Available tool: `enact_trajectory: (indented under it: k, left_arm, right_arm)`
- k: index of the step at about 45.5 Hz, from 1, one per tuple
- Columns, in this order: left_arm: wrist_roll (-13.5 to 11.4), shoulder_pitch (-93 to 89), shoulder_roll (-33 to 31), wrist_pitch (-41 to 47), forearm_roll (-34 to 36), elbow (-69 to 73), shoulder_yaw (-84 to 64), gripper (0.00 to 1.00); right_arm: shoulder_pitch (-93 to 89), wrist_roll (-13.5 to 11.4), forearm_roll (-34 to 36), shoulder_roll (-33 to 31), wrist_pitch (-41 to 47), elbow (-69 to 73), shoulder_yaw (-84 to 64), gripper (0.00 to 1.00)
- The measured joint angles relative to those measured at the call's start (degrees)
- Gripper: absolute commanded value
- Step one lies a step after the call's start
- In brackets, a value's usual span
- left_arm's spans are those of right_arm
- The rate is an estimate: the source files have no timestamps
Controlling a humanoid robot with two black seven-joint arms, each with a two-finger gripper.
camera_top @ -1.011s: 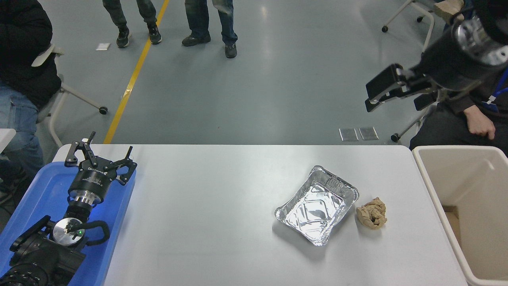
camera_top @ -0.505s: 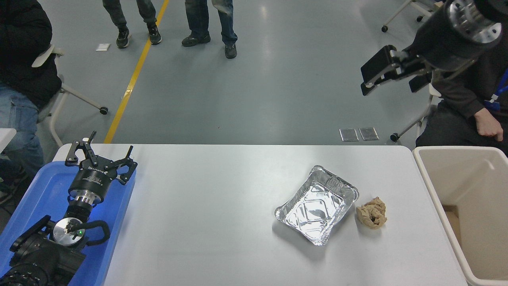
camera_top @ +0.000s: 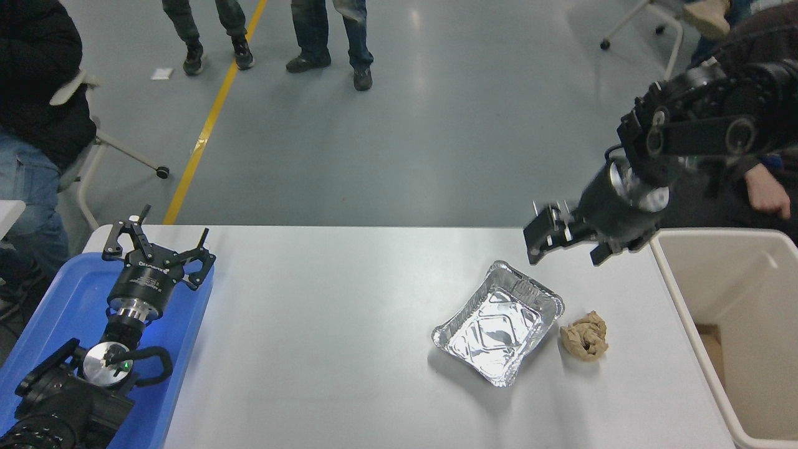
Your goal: Pick up foil plate and place in dustbin
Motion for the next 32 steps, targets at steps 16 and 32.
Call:
enact_trajectory:
  k: [16, 32]
  left_arm:
    - [0.0, -0.02, 0.0, 0.0, 0.0, -0.01, 0.0, 0.99]
    - [0.0, -0.02, 0.0, 0.0, 0.0, -0.01, 0.0, 0.99]
  right_arm:
    - [-16.72, -5.54, 12.88, 6.73, -5.72, -11.46, -0.1, 1.0]
    - [-24.94, -8.44, 18.94, 8.81, -9.71, -16.41, 0.77, 1.0]
